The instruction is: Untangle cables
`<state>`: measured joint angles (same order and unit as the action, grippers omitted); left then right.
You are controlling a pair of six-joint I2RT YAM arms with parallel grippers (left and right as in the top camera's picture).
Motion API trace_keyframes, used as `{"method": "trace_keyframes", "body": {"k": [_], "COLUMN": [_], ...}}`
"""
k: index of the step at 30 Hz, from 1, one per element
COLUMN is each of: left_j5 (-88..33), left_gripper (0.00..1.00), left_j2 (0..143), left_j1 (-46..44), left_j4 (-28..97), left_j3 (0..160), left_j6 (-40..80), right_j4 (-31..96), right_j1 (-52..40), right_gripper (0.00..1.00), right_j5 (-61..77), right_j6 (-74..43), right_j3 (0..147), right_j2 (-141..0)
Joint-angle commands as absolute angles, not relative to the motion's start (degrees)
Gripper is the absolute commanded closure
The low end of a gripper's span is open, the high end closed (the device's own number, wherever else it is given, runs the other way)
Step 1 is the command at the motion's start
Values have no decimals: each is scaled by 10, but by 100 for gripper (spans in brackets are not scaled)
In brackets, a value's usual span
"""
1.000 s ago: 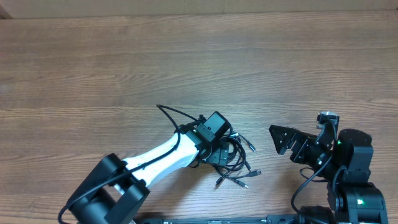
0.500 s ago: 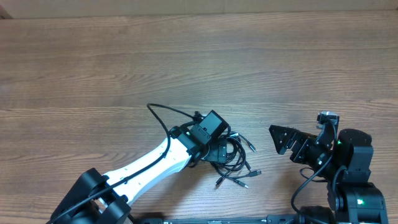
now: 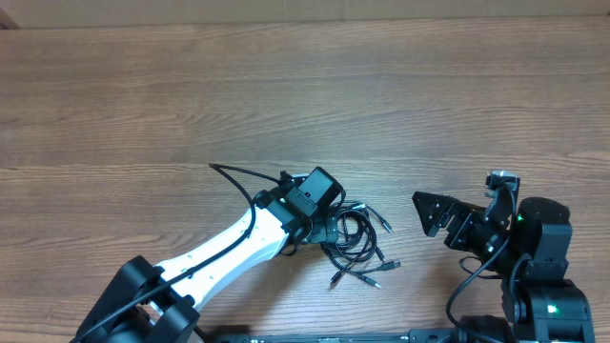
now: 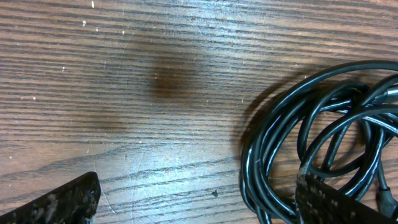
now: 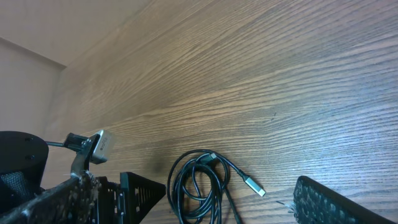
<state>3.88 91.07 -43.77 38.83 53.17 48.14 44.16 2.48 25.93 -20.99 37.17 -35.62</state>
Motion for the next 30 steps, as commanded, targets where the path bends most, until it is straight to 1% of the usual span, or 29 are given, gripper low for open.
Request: {"method": "trace_keyframes", "body": {"k": [1, 3, 6, 12, 16, 18, 22, 30], "left_j5": [44, 44, 40, 20, -18, -31, -32, -31], "left_gripper": [2, 3, 9, 8, 8, 10, 10, 20], "left_j2": [907, 908, 918, 963, 994, 1006, 1015, 1019], "left_j1": [-440, -440, -440, -440, -441, -443, -444, -446], "left_j4": [390, 389, 388, 377, 340, 323, 328, 339], "left_j3": [526, 526, 526, 526, 526, 526, 526, 526], "left_j6": [489, 489, 489, 488, 478, 463, 462, 450], "right_j4": [439, 439, 439, 438, 438, 438, 439, 439], "right_j1": [23, 23, 23, 23, 23, 23, 23, 23], "right_gripper": [0, 0, 0, 0, 0, 0, 0, 0], "right_j5": [255, 255, 255, 255, 255, 255, 255, 255], "right_j6": [-211, -211, -211, -211, -211, -211, -211, -211], "right_j3": [380, 380, 380, 380, 380, 380, 380, 380], "right_j2": [-354, -354, -354, -354, -354, -354, -354, -354]}}
